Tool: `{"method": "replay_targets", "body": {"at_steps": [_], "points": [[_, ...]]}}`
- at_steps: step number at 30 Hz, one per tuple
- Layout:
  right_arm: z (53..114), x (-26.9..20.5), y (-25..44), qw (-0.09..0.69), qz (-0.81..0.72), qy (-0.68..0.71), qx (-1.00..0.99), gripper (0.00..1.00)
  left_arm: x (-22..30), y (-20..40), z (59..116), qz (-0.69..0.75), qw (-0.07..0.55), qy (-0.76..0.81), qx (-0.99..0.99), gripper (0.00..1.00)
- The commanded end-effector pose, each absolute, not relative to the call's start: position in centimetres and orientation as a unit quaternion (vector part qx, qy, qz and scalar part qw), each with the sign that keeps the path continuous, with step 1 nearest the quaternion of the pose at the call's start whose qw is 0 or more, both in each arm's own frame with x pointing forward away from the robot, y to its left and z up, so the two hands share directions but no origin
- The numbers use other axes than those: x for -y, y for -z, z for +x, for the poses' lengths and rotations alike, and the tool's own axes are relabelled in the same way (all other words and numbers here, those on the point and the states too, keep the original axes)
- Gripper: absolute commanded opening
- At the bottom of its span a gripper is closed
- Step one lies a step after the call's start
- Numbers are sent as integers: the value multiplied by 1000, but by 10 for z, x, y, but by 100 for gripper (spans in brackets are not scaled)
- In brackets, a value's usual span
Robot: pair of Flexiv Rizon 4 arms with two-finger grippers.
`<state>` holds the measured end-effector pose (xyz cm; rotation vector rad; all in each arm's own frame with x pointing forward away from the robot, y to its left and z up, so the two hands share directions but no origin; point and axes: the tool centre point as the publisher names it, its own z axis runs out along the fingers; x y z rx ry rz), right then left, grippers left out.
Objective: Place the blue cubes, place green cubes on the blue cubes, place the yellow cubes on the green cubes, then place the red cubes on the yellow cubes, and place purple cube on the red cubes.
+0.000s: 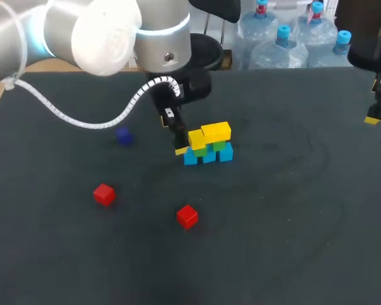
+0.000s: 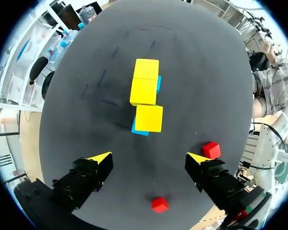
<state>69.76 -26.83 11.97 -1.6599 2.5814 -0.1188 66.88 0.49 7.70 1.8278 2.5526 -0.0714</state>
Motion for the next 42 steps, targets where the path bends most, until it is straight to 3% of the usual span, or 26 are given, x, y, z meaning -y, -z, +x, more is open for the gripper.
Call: {"method": "replay_targets", "body": {"at_steps": [1,12,25,42], "points": [[698,269,-119,35,-541,38,-840,100,-5,-77,669,582,1,22,-813,100],[698,269,-119,35,-541,38,-840,100,-47,-126,655,505,2,-76,-860,100],[698,269,-119,35,-541,38,-840,100,-87,-93,588,409,-59,-64,-909,100],[698,269,-119,35,-541,38,-840,100,-86,-102,597,419,-16,-63,-906,100]]}}
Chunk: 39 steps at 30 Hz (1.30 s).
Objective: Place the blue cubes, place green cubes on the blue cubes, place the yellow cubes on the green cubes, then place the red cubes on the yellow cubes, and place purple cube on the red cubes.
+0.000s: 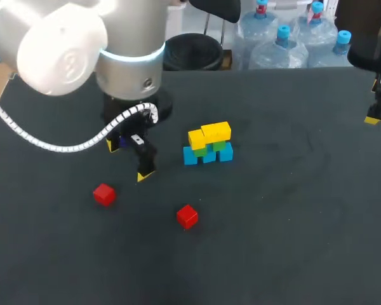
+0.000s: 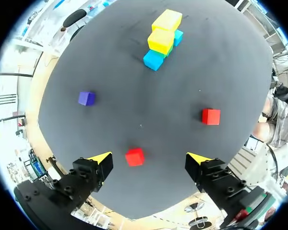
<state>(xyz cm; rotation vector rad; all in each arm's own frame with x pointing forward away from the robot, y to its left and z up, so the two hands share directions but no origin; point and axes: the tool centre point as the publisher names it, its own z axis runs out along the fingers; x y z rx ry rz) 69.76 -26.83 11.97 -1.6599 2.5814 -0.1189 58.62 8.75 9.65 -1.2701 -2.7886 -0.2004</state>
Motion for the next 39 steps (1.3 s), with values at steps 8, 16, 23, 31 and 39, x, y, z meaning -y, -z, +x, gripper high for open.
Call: {"method": "replay_targets", "body": {"at_steps": [8,16,23,31,39], "points": [[698,269,-119,35,-541,38,-840,100,-129,-91,584,-340,26,46,939,100],[698,269,-119,35,-541,38,-840,100,-142,-53,550,-309,52,9,950,100],[698,269,-119,35,-541,38,-840,100,-120,-38,560,-344,49,-10,938,100],[698,269,-119,35,-541,38,-840,100,-128,-28,565,-347,62,-1,936,100],[698,269,-119,35,-541,38,-840,100,-135,-20,566,-337,68,1,939,100]]}}
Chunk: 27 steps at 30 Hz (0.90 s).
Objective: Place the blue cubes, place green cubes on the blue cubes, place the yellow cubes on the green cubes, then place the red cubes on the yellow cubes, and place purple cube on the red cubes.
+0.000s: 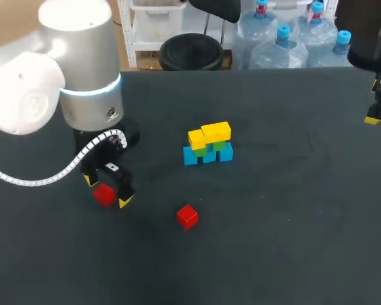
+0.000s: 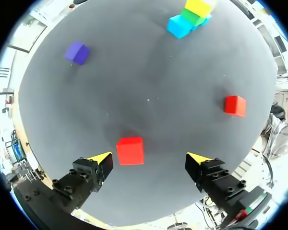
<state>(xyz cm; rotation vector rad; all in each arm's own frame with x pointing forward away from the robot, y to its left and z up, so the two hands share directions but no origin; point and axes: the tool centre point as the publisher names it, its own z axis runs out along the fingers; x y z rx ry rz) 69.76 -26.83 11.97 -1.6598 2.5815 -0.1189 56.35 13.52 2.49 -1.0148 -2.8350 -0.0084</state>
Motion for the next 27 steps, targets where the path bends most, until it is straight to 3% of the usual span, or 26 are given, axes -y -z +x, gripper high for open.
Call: {"method": "replay_targets", "body": {"at_steps": [1,27], "points": [[698,269,-119,35,-541,38,-840,100,-135,-19,567,-337,69,1,939,100],[698,269,-119,35,-541,38,-840,100,-136,-10,552,-320,61,-17,945,100]]}}
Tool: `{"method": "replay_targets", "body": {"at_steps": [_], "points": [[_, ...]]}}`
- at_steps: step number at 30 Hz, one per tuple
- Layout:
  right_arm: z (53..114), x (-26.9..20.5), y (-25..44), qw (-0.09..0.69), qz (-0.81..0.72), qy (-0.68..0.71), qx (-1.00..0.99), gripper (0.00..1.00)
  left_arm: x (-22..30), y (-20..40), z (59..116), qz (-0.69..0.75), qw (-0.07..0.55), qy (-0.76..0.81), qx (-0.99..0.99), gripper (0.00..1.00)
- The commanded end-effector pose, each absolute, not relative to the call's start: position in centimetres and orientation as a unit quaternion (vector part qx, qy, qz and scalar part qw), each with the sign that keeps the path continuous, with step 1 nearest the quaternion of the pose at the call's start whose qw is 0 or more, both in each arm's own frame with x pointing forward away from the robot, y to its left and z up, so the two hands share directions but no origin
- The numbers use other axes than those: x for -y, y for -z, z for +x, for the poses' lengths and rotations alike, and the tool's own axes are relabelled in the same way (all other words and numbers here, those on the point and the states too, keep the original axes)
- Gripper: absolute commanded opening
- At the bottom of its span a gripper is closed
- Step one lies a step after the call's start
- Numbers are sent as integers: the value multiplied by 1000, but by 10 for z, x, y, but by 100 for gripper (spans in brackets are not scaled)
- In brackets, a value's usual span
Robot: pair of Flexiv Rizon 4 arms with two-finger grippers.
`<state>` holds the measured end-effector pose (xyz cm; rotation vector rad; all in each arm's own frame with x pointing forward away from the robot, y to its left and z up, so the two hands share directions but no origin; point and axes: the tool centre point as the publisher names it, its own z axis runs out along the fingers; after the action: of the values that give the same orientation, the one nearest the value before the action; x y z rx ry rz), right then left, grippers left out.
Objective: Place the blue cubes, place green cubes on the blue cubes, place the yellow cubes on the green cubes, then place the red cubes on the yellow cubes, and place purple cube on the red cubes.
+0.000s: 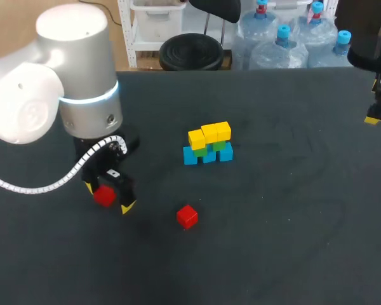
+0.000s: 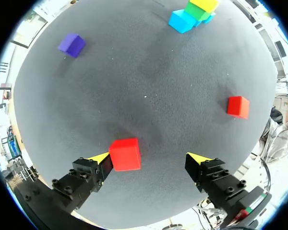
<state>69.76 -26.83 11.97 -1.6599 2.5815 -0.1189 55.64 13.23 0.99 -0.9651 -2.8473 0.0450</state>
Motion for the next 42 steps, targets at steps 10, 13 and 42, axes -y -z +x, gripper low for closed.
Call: {"method": "replay_targets", "body": {"at_steps": [10,13,42], "points": [[698,269,-119,35,-541,38,-840,100,-136,-5,554,-325,64,-19,943,100],[698,269,-119,35,-541,38,-840,100,-135,-4,556,-328,63,-19,942,95],[698,269,-119,35,-541,38,-840,100,-127,-5,557,-325,69,-10,943,100]]}}
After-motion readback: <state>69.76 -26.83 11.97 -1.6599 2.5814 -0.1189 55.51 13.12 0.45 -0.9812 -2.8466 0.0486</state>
